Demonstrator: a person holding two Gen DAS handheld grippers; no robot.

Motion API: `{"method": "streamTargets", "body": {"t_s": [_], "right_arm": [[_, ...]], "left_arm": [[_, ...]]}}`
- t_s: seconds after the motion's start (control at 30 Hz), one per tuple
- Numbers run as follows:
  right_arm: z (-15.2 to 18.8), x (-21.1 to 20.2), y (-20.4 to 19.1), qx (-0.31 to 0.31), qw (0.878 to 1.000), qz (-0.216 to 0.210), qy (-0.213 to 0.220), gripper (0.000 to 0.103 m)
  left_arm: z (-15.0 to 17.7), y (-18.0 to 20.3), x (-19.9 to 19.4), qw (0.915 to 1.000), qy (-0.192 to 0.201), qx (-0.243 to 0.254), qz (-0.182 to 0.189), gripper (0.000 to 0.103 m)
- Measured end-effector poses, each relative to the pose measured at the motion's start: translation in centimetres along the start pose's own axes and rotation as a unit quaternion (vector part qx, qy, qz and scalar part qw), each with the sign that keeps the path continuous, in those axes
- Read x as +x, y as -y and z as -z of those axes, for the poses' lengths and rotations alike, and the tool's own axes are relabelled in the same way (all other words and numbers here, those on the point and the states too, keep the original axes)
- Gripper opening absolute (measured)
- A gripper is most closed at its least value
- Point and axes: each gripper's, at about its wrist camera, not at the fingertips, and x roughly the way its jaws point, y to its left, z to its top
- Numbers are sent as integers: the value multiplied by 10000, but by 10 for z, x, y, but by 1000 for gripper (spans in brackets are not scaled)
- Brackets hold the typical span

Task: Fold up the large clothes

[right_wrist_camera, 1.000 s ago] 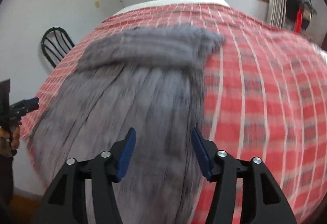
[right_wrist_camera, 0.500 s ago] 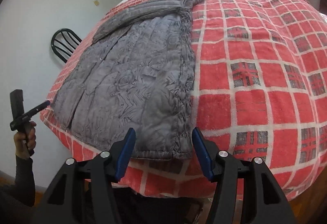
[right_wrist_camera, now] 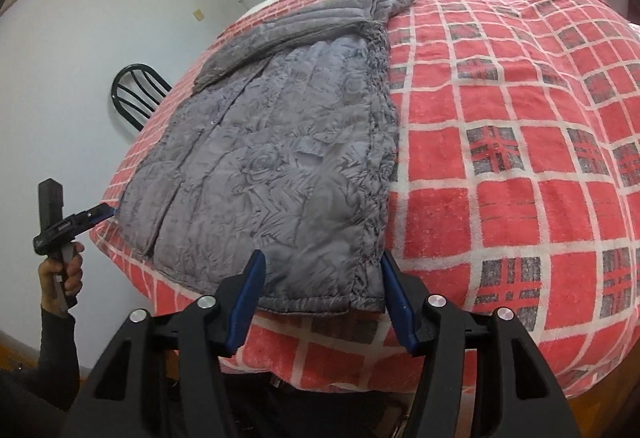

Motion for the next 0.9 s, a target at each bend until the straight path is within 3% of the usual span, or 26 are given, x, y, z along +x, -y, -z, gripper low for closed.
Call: {"method": "streamTargets", "body": {"t_s": [0.1, 0.2, 0.33, 0.4, 0.5, 0.57, 0.63, 0.77, 0.9], "right_arm": [[-1, 3, 2, 44, 10000, -23, -20, 58], [-1, 3, 5, 120, 9999, -99, -11, 58], [0, 7, 7, 162, 9998, -80, -62, 54], [0, 8, 5, 117, 9999, -72, -87, 48], [0, 6, 3, 78, 9999, -79, -66, 48], [0, 8, 5, 143, 9998, -102, -70, 48], [1, 8, 7, 183, 9998, -108, -57, 46], [3, 0, 1, 35, 10000, -24, 49, 17], [1, -17, -13, -149, 9996, 1, 235, 10]], "left_arm": [[-3, 1, 7, 9992, -168, 4, 354, 71], [-2, 9, 19, 9992, -312, 206, 174, 60], [1, 6, 22, 9993, -317, 11, 195, 17], [5, 4, 18, 9994, -284, -20, 196, 14], [9, -1, 17, 9990, -273, -127, 321, 13], [10, -6, 20, 9990, -255, -201, 322, 23], [10, -9, 23, 9983, -300, -277, 411, 24], [10, -4, 13, 9988, -143, -244, 411, 7], [11, 15, -13, 9987, 111, -82, 484, 5]]}}
